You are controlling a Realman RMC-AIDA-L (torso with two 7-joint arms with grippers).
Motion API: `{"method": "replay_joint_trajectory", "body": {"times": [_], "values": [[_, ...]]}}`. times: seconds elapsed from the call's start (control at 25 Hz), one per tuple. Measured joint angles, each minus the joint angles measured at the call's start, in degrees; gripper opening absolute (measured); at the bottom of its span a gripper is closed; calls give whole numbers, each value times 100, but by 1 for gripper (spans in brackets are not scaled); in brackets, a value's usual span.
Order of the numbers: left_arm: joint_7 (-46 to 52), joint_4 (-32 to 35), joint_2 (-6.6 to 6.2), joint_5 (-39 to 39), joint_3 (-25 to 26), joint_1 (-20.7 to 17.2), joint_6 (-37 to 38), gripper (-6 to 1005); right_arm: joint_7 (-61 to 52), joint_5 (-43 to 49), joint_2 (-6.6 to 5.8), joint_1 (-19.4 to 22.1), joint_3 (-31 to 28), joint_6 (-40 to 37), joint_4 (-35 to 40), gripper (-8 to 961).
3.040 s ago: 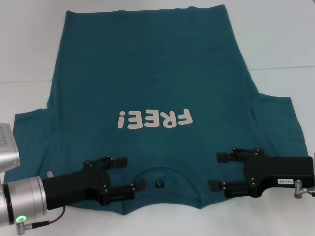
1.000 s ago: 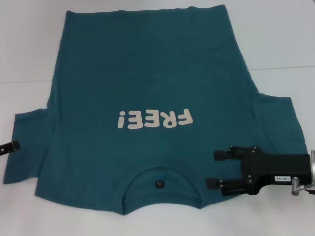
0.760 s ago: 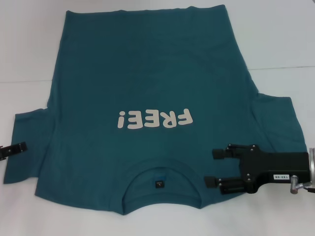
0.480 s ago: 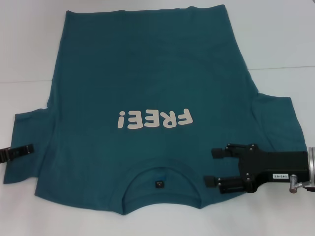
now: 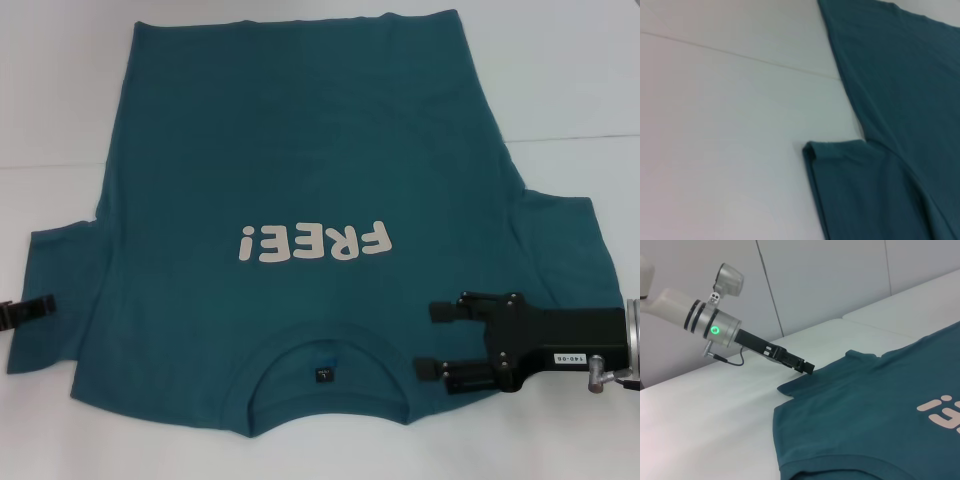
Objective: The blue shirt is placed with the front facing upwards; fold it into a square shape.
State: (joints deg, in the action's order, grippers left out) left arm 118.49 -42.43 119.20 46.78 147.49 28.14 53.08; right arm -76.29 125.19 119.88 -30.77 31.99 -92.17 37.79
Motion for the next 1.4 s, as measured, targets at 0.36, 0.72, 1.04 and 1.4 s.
{"method": "replay_joint_trajectory", "body": {"times": [0.36,0.72,1.04,1.4], "values": [[-16,239,-37,-14,-123,121,-16,883,-4,7,0,1,0,9,0,914],[-19,190,-30,3,-155,139,154,827,-8,-4,0,-1,0,-18,0,914],[-20,63,26,44,-121,111,153,665,-15,-4,9,-8,0,-32,0,914],[-102,82,27,49,-134,117,108,162,-71,-4,9,-8,0,-59,0,914]]}}
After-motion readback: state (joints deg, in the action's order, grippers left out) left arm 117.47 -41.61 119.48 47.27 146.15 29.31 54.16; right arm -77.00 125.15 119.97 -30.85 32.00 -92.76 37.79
